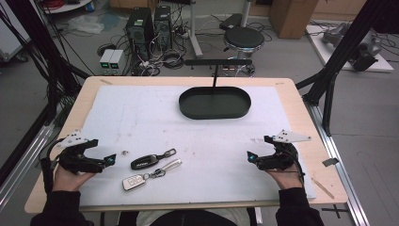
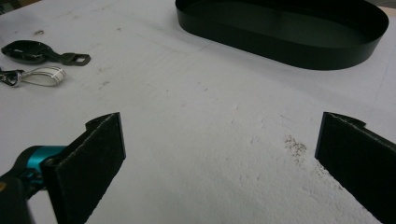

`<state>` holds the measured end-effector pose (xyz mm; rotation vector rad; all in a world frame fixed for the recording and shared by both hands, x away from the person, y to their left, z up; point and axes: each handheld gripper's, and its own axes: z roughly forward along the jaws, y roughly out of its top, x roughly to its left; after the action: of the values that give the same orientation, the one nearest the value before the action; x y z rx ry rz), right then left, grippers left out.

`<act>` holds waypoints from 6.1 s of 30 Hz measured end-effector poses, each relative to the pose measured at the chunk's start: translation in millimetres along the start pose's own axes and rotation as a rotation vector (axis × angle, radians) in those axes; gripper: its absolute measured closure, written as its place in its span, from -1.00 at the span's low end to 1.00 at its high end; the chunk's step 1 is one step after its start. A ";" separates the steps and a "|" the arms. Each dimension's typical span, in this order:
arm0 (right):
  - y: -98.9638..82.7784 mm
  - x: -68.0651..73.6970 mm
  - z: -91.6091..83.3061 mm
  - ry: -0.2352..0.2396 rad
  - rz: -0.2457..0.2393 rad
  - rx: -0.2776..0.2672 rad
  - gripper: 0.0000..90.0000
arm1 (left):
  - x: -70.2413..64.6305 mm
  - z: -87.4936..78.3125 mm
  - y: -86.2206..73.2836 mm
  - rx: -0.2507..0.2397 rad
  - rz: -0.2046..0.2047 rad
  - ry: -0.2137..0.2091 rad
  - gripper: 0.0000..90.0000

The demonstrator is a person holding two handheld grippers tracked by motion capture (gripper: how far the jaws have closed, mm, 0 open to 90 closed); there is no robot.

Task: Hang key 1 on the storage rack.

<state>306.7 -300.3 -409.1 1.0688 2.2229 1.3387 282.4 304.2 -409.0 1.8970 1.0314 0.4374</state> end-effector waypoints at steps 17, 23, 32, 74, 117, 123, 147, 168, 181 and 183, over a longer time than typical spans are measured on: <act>-1.9 -0.3 2.7 -0.004 0.002 0.022 -0.98 | -0.1 0.1 0.0 -0.004 0.002 0.002 -0.96; -2.5 -0.1 4.4 -0.003 0.006 0.032 -0.98 | -1.3 2.0 0.2 0.009 0.006 -0.003 -0.96; -4.5 -1.3 5.2 -0.015 -0.001 0.046 -0.98 | -12.4 8.9 8.3 0.032 0.042 -0.017 -0.96; -5.6 -1.9 4.8 -0.020 -0.019 0.016 -0.98 | -105.4 87.0 49.3 0.224 0.297 -0.238 -0.96; -6.7 -4.1 -2.2 -0.069 -0.033 -0.012 -0.92 | -138.7 129.4 43.1 0.363 0.383 -0.236 0.65; -7.3 -3.0 -0.5 -0.066 -0.041 -0.009 -0.92 | -131.6 120.0 47.7 0.299 0.380 -0.260 0.65; -10.6 -2.6 -1.3 -0.073 -0.031 -0.020 -0.92 | -87.5 51.5 108.5 0.003 0.202 -0.360 0.65; -10.9 -1.2 -0.3 -0.057 -0.021 -0.025 -0.92 | -82.8 54.4 165.5 -0.019 0.234 -0.377 0.65; -10.0 -4.4 3.5 -0.045 -0.019 -0.033 -0.92 | -79.3 71.3 201.8 -0.003 0.220 -0.355 0.65; -8.8 -4.7 4.9 -0.040 -0.022 -0.040 -0.92 | -78.5 73.7 207.0 -0.007 0.215 -0.355 0.65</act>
<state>309.1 -303.3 -419.6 1.0450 2.1640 1.3353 383.7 150.8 -265.3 1.9971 0.5960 0.2119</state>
